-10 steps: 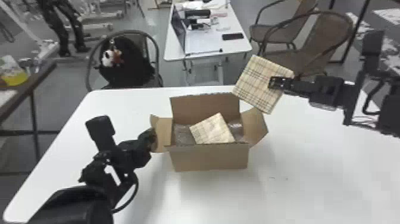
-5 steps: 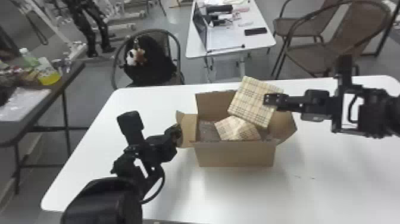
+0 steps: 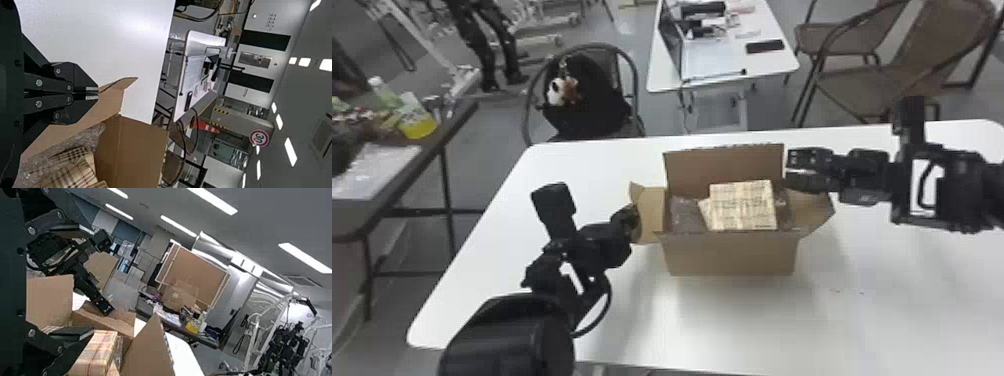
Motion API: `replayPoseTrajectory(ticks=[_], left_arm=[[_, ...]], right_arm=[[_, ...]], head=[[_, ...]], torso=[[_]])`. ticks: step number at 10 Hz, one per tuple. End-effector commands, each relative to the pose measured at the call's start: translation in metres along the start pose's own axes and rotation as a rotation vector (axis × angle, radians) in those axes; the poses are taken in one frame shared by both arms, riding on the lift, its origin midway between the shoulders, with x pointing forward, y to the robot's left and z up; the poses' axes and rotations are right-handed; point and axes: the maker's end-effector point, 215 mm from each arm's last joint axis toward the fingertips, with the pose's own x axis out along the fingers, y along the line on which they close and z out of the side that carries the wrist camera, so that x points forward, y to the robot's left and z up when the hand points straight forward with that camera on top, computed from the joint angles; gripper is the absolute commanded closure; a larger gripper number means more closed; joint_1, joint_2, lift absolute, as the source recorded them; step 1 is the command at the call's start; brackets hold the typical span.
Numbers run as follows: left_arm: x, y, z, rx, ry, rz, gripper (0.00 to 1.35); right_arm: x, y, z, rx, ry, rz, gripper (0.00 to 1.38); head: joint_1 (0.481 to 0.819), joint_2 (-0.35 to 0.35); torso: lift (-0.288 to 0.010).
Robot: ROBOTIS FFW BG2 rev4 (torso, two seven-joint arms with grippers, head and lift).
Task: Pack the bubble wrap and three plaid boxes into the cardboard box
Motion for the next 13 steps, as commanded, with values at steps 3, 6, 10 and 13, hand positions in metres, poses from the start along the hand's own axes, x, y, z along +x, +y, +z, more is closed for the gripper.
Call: replayPoseTrajectory(ticks=[3, 6, 10, 13], left_arm=[[0.001, -0.001, 0.003, -0.001, -0.008, -0.001, 1.21], [-0.001, 0.002, 0.004, -0.006, -0.015, 0.002, 1.21], [-0.004, 0.007, 0.005, -0.008, -0.025, 0.009, 1.21], [-0.003, 0.009, 0.004, -0.033, -0.015, 0.025, 1.21]], right_arm=[[-0.060, 0.023, 0.044, -0.375, -0.083, -0.277, 0.29], [-0.157, -0.020, 0.043, -0.681, -0.251, -0.671, 0.29], [-0.246, -0.049, -0.004, -0.976, -0.374, -0.985, 0.29], [-0.268, -0.057, -0.044, -1.018, -0.485, -1.108, 0.29]], head=[[0.684, 0.231], [0.678, 0.133], [0.695, 0.030], [0.695, -0.002]], torso=[[-0.132], [-0.132], [-0.132], [-0.132]])
